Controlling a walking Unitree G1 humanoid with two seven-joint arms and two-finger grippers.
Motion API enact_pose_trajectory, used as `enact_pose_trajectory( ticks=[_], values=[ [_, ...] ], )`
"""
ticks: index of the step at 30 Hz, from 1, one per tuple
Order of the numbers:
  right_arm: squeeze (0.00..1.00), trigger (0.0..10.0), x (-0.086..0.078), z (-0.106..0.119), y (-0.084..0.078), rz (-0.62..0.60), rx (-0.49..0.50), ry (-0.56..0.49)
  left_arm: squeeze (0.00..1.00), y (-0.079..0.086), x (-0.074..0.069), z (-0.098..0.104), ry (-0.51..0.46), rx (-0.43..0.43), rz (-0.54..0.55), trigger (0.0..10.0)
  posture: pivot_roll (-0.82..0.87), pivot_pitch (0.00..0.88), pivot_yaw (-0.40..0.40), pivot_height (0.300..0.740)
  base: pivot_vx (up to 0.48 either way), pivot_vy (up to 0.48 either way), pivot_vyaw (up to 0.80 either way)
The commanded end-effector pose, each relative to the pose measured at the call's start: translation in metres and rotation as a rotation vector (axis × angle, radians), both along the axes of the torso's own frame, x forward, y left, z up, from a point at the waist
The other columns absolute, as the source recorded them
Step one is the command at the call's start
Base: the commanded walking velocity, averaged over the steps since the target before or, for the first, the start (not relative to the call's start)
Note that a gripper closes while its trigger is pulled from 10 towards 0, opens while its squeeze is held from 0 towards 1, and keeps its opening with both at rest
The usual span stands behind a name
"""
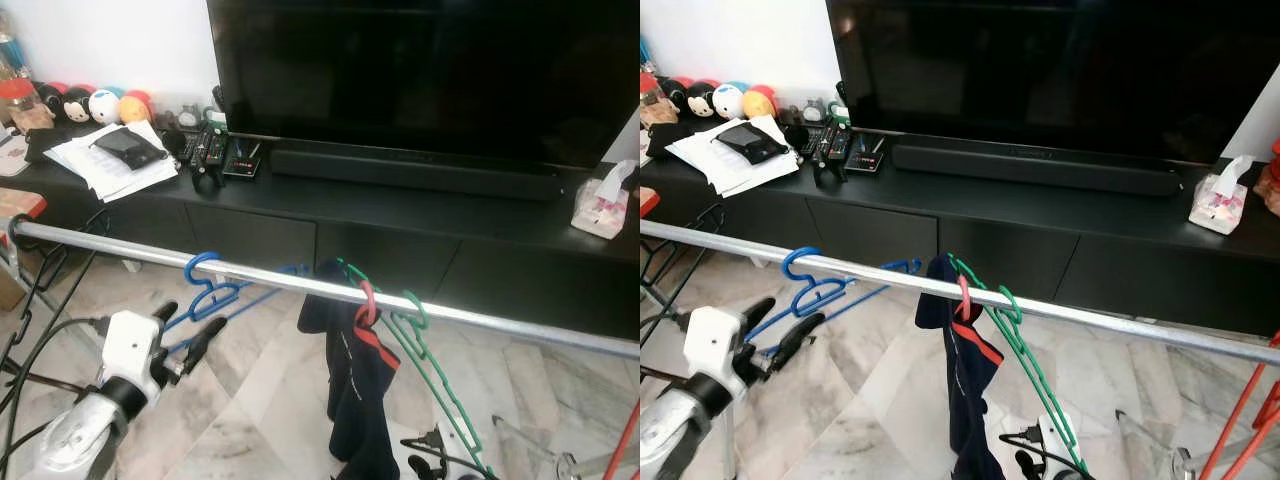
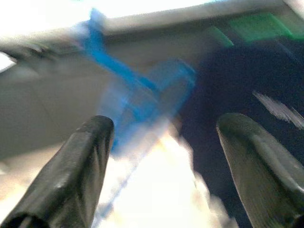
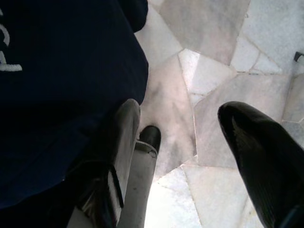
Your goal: Hang hanger
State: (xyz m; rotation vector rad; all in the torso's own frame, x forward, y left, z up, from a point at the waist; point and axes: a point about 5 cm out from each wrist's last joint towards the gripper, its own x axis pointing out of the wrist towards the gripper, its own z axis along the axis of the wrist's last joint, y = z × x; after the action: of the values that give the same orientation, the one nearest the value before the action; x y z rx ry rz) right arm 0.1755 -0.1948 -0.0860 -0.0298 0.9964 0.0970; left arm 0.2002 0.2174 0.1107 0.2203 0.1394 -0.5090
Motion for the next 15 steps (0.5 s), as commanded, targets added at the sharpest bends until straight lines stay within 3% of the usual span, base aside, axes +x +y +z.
enact_pose_trajectory(
  ticks=[1, 4, 5, 7, 8, 9, 10, 15],
  values=[
    [0.00, 10.0, -0.002, 0.000, -0.003, -0.001, -0.010, 0.008, 1.00, -0.009, -0.015, -0.007, 0.107, 0.015, -0.117, 10.0, -0.01, 0.043, -0.033, 0.740, 0.000, 0.000, 0.00],
    [0.00, 10.0, -0.001, 0.000, -0.003, 0.003, -0.011, 0.009, 1.00, -0.006, -0.036, -0.013, 0.262, 0.032, -0.224, 10.0, 0.00, 0.042, -0.035, 0.740, 0.000, 0.000, 0.00],
    [0.00, 10.0, -0.001, 0.000, -0.003, 0.003, -0.011, 0.009, 1.00, -0.006, -0.036, -0.013, 0.262, 0.032, -0.224, 10.0, 0.00, 0.042, -0.035, 0.740, 0.000, 0.000, 0.00],
    [0.00, 10.0, -0.001, 0.000, -0.003, 0.003, -0.010, 0.009, 1.00, -0.004, -0.055, -0.021, 0.422, 0.056, -0.315, 10.0, 0.00, 0.038, -0.037, 0.740, 0.000, 0.000, 0.00],
    [0.00, 10.0, -0.001, 0.000, -0.003, 0.004, -0.010, 0.009, 1.00, -0.003, -0.058, -0.023, 0.449, 0.066, -0.329, 10.0, 0.00, 0.038, -0.037, 0.740, 0.000, 0.000, 0.00],
    [0.00, 10.0, -0.002, 0.000, -0.003, 0.003, -0.010, 0.009, 0.76, -0.002, -0.063, -0.028, 0.491, 0.091, -0.351, 10.0, 0.00, 0.031, -0.035, 0.740, 0.000, 0.000, 0.00],
    [0.00, 10.0, -0.002, 0.000, -0.003, 0.003, -0.010, 0.009, 0.00, 0.000, -0.068, -0.036, 0.542, 0.134, -0.372, 10.0, 0.00, 0.028, -0.034, 0.740, 0.000, 0.000, 0.00],
    [0.00, 10.0, -0.002, -0.001, -0.003, 0.001, -0.009, 0.009, 0.00, 0.000, -0.065, -0.057, 0.561, 0.136, -0.290, 10.0, 0.00, 0.019, -0.030, 0.740, 0.000, 0.000, 0.00]
  ],
)
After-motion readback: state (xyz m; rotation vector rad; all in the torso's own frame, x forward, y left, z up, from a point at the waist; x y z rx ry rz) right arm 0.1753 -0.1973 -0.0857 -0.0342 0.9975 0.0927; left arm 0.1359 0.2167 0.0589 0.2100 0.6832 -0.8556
